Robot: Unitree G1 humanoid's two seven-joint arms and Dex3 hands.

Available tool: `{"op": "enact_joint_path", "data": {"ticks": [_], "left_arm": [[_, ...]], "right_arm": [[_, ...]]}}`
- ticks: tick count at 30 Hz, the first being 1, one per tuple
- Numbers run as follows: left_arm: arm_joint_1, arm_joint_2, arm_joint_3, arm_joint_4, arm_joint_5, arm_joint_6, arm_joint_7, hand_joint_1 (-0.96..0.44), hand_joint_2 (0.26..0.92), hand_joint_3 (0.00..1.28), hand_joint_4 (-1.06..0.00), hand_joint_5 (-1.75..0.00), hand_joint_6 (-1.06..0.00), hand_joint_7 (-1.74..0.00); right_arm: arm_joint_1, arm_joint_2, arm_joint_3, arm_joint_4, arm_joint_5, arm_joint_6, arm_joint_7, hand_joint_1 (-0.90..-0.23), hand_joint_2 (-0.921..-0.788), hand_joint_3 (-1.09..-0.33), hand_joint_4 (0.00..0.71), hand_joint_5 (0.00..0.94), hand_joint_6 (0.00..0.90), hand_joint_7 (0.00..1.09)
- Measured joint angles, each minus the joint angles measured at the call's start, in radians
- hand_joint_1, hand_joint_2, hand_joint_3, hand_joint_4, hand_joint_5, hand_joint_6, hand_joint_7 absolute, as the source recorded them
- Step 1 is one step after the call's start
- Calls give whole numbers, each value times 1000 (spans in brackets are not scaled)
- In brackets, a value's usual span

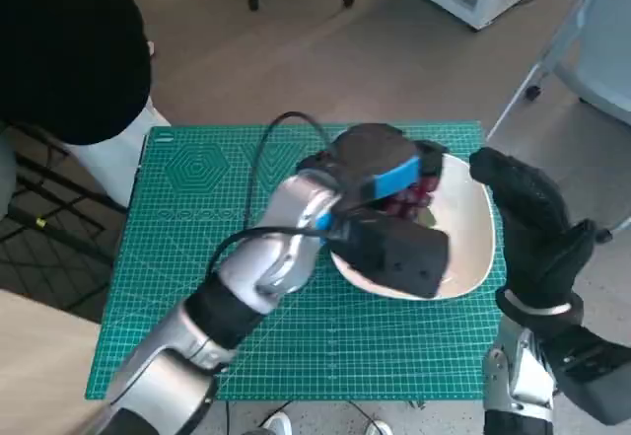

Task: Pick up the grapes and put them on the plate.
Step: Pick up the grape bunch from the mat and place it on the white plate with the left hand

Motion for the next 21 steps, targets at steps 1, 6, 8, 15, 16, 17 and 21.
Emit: {"op": "enact_joint_path", "data": {"ticks": [1,6,8,15,16,17,21], "left_arm": [[-11,-8,0,18,-5,-5,2,2,920,149,-590,-1390,-564,-1113],[-50,-37,-3,79,-16,-25,6,137,920,198,-525,-1380,-494,-950],[-59,-44,-6,97,-17,-30,6,248,920,211,-517,-1402,-502,-618],[-83,-56,-27,161,-15,-38,7,346,921,260,-468,-1465,-588,-209],[-86,-58,-30,169,-14,-37,7,349,921,263,-465,-1468,-604,-204],[-88,-60,-33,178,-13,-35,7,350,921,265,-463,-1470,-618,-204],[-102,-74,-43,213,-11,-24,6,353,921,263,-465,-1467,-672,-238]], "right_arm": [[2,0,-2,-2,-1,0,-4,-663,-921,-696,324,2,110,279],[14,1,-9,-17,-6,-1,-27,-665,-921,-696,323,2,121,253],[18,2,-10,-22,-8,-2,-35,-666,-921,-696,323,4,124,247],[27,2,-13,-30,-10,-3,-61,-666,-921,-691,326,5,135,235],[28,2,-13,-31,-10,-3,-64,-666,-921,-689,326,5,138,234],[29,2,-14,-31,-11,-3,-67,-666,-921,-687,326,5,141,233],[30,2,-14,-31,-12,-3,-79,-666,-921,-681,325,3,152,230]]}}
